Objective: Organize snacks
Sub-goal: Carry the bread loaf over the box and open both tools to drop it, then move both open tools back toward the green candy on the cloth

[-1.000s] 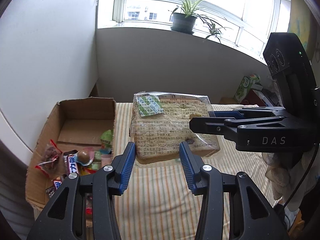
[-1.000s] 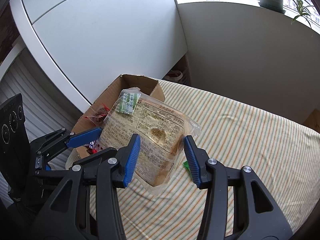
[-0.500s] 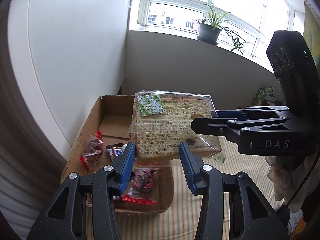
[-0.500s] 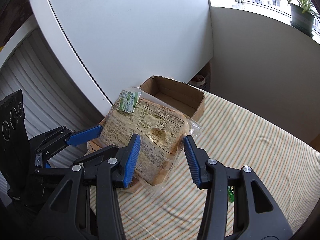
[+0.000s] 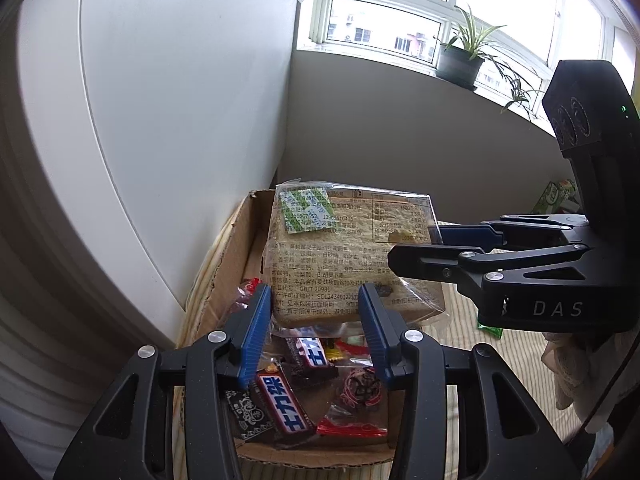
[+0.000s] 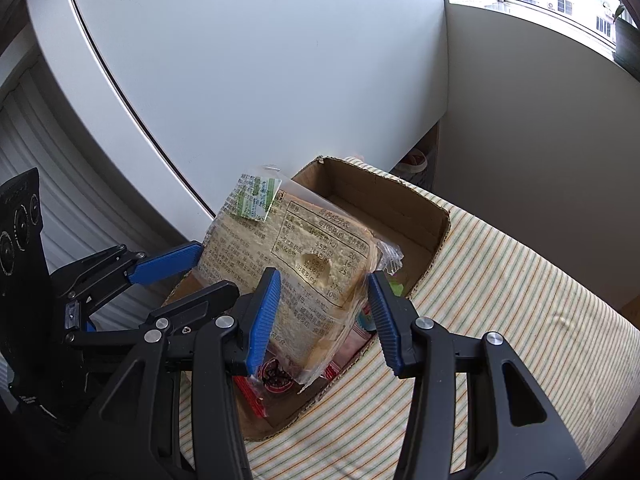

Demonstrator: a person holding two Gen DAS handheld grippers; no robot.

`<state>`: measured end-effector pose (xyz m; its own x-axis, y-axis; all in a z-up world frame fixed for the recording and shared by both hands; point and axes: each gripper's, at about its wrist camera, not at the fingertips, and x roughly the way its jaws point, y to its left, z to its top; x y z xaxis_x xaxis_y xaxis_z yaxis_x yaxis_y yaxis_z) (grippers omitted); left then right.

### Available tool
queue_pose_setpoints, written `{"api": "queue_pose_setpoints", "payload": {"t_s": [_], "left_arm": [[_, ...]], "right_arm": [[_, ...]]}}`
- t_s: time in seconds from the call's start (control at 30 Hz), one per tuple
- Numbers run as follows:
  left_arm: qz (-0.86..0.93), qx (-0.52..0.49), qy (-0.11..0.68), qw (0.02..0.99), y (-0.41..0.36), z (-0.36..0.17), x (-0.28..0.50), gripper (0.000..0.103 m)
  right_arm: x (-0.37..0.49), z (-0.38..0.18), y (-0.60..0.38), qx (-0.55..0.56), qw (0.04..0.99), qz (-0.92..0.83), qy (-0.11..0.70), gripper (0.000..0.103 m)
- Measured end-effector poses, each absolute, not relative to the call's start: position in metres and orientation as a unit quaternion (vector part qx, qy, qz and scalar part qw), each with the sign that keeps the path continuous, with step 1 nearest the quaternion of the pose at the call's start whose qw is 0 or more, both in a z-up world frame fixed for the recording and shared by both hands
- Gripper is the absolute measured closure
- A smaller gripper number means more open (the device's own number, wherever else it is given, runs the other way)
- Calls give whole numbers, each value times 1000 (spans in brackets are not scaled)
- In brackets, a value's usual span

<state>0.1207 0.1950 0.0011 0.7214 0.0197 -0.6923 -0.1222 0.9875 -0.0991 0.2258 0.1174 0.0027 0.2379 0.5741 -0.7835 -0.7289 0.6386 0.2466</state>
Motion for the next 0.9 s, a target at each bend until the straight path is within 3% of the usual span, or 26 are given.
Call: {"api": "queue_pose_setpoints", "payload": {"t_s": [0.17,0.9], "left_arm": [[55,-72,375,923,200,-1,129,65],[45,-59,367,927,168,8,100,65]], "right_arm": [[234,-3,120,-93,794,398,451,47],[215,18,54,-77,804,379,451,46]]}}
